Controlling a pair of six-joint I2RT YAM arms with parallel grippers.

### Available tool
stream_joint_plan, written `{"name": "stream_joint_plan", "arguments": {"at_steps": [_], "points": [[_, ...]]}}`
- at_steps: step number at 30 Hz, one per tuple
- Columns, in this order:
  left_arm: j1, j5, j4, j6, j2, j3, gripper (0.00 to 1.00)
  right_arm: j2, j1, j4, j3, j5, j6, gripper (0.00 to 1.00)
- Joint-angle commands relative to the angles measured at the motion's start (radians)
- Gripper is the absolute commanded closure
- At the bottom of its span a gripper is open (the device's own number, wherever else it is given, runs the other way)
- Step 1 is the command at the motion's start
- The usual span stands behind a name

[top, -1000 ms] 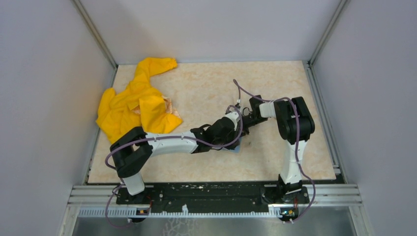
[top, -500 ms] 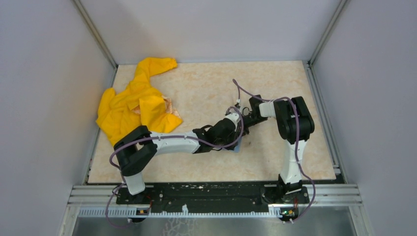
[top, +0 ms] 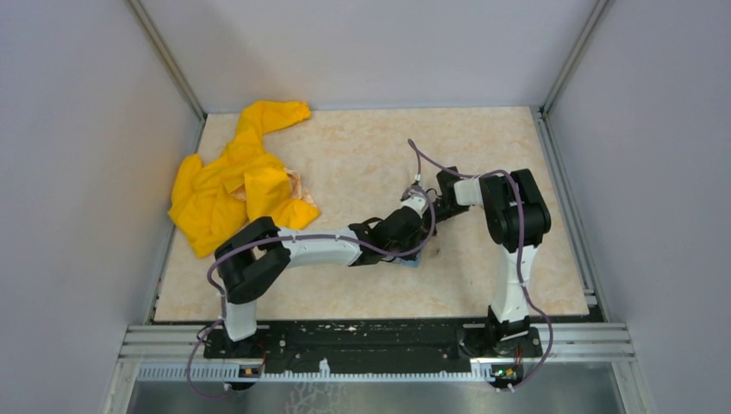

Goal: Put the credit cards into the card holder
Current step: Insert the credit card into the card holder.

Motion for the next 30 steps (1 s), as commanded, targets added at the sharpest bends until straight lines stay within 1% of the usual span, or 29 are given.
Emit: {"name": "stream_joint_plan", "arguments": {"at_steps": [1,5,11,17,23,30], "points": [[-0.009,-0.022,-0.045,0.005,0.042,0.054,0.79,0.026,0.01,-0.005,0.026,0.082,-0.04,0.89],[-0.009,-0.036,-0.069,0.01,0.064,0.076,0.79,0.027,0.01,-0.006,0.027,0.083,-0.04,0.89],[-0.009,-0.019,-0.083,0.002,0.074,0.084,0.8,0.028,0.01,-0.008,0.028,0.083,-0.042,0.89],[-0.009,-0.089,-0.172,-0.004,0.085,0.104,0.78,0.027,0.01,-0.008,0.028,0.083,-0.043,0.89],[-0.009,-0.201,-0.275,-0.003,0.107,0.147,0.7,0.03,0.01,-0.011,0.029,0.081,-0.045,0.87],[-0.009,-0.213,-0.282,0.007,0.113,0.167,0.6,0.029,0.01,-0.017,0.034,0.063,-0.05,0.8]]}}
